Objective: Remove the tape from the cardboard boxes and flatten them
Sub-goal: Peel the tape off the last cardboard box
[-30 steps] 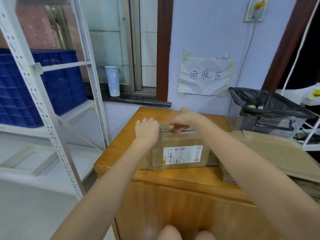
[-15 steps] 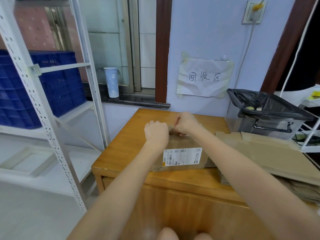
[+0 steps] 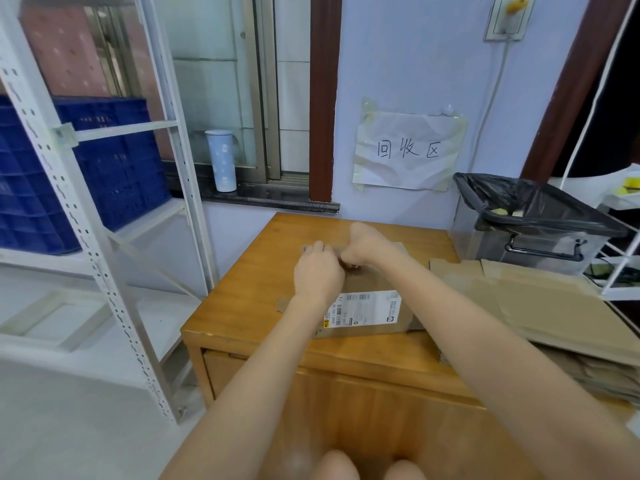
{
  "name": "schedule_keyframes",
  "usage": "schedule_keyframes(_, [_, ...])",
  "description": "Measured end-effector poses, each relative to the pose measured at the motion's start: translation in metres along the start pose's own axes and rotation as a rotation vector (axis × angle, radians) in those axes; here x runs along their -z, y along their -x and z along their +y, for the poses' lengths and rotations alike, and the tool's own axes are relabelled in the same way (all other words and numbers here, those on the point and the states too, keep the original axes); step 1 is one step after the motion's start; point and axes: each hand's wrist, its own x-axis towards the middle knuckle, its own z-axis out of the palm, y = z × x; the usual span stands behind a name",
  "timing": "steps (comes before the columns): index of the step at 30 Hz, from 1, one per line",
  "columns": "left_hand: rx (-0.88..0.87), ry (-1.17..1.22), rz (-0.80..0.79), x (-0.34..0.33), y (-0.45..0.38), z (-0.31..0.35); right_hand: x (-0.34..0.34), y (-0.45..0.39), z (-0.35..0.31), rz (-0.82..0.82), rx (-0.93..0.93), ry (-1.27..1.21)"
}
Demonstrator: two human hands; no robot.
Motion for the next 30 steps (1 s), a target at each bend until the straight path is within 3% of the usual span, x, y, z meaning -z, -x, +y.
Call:
schedule_keyframes(9, [-0.013, 0.012, -0.007, 0.001, 0.003, 0.0, 0.005, -0.004, -0.003, -0.018, -0.036, 0.02])
schedule_keyframes(18, [-0.017, -0.017, 0.014, -0.002, 0.0, -0.002, 0.021, -0.007, 0.014, -0.076, -0.124, -0.356])
schedule_keyframes(30, [-0.029, -0.047, 0.027, -0.005, -0.002, -0.003, 0.027, -0.003, 0.045, -0.057, -0.176, -0.138])
